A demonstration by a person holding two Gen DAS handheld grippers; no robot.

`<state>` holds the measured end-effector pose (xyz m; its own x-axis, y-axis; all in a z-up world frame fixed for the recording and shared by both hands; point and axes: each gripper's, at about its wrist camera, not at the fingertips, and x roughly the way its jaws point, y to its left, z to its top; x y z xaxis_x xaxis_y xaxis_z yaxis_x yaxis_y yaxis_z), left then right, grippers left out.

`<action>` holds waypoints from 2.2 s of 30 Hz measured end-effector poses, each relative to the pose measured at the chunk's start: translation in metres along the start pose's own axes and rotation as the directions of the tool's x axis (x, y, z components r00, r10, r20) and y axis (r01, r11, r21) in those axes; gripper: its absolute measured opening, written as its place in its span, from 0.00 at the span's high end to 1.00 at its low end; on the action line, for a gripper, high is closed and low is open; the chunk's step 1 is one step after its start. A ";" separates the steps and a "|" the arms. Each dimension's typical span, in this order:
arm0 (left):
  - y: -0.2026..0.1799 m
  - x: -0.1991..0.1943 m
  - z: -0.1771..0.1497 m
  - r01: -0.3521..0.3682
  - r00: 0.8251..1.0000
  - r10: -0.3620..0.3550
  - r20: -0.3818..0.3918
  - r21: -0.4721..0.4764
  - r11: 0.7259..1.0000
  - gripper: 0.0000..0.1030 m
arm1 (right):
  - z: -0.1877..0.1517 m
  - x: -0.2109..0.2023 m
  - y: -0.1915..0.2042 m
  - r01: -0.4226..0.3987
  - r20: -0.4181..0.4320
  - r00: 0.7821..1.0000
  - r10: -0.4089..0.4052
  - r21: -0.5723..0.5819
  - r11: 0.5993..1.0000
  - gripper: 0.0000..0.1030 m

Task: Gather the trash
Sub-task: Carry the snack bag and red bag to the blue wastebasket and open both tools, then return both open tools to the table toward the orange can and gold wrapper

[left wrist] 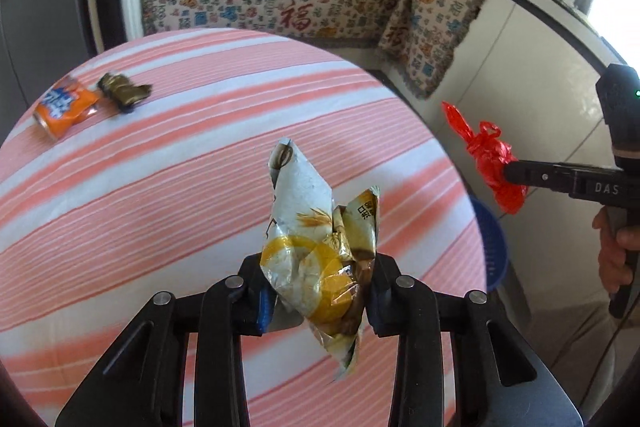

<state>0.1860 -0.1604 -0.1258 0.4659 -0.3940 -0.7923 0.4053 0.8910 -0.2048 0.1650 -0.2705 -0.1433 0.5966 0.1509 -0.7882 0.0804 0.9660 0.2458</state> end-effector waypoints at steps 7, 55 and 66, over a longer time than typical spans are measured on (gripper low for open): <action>-0.116 0.035 0.022 0.104 0.994 -0.100 -0.043 0.101 0.989 0.65 | -0.013 -0.052 -0.124 0.119 0.036 0.991 -0.127 0.180 0.976 0.68; -0.301 0.183 0.035 0.205 0.971 -0.176 -0.162 0.179 0.962 0.37 | -0.068 -0.045 -0.362 0.138 0.055 0.977 -0.204 0.560 0.817 0.47; -0.192 0.066 -0.003 0.072 0.996 -0.063 -0.062 0.149 0.986 0.35 | -0.052 -0.067 -0.281 0.275 0.144 0.931 -0.335 0.324 0.905 0.47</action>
<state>0.1365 -0.3571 -0.1405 0.3893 -0.4349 -0.8120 0.5508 0.8165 -0.1732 0.0608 -0.5409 -0.1889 0.6434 -0.2130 -0.7353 0.4960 0.8476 0.1885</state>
